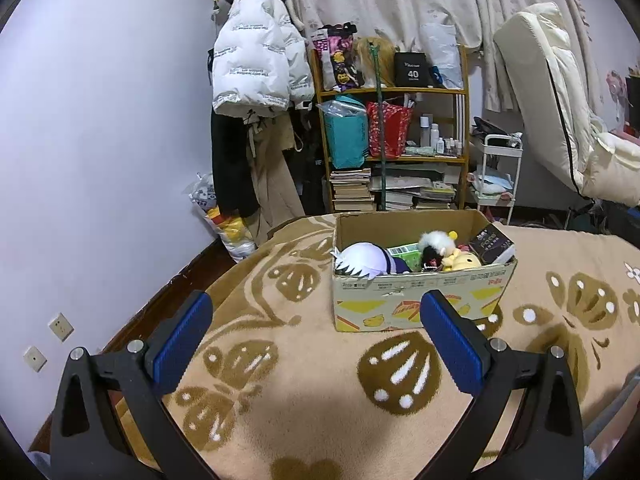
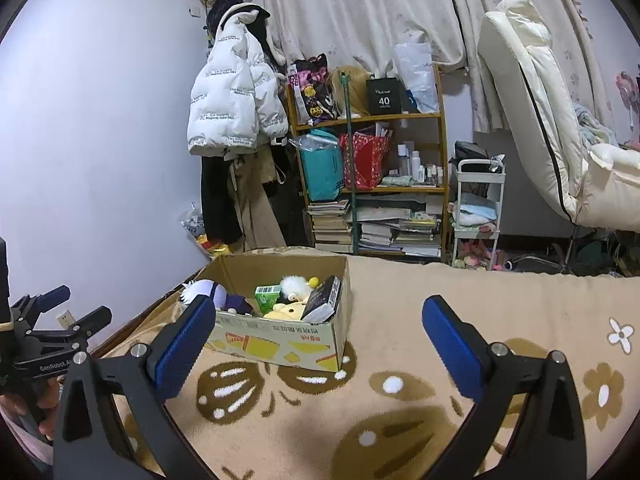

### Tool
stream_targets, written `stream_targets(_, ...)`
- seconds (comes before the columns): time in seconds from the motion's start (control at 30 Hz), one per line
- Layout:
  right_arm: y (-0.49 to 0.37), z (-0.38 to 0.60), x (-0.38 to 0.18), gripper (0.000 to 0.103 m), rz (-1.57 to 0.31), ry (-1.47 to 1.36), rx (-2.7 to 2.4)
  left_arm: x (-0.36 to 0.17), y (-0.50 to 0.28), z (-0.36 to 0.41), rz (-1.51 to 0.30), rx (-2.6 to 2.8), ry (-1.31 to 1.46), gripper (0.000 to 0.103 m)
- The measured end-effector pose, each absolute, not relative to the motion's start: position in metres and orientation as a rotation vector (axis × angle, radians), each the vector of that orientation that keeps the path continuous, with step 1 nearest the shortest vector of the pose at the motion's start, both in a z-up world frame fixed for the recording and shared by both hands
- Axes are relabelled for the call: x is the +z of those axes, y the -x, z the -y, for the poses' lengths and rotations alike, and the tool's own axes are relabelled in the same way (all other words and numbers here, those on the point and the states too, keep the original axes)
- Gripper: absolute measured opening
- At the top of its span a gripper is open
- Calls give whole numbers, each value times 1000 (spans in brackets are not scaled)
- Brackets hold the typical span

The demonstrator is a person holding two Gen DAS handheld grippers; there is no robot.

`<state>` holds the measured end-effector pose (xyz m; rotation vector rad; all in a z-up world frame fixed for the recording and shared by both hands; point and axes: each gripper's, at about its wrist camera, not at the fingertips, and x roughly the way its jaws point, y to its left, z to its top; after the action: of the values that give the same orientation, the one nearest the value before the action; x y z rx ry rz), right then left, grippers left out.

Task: Organize soft objects

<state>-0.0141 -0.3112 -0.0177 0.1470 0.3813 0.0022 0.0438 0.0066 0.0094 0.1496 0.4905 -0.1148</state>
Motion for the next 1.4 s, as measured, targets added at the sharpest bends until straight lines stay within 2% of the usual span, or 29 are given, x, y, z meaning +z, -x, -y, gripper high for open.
stream_targets(0.5,-7,312,-39,103,-436,-113,-44,-11,-60,-3,-510,-83,-169,102)
stream_targets(1.4,-6,310,-42,103,-417,-96,-56,-14,-62,-1,-511,-90,-154,102)
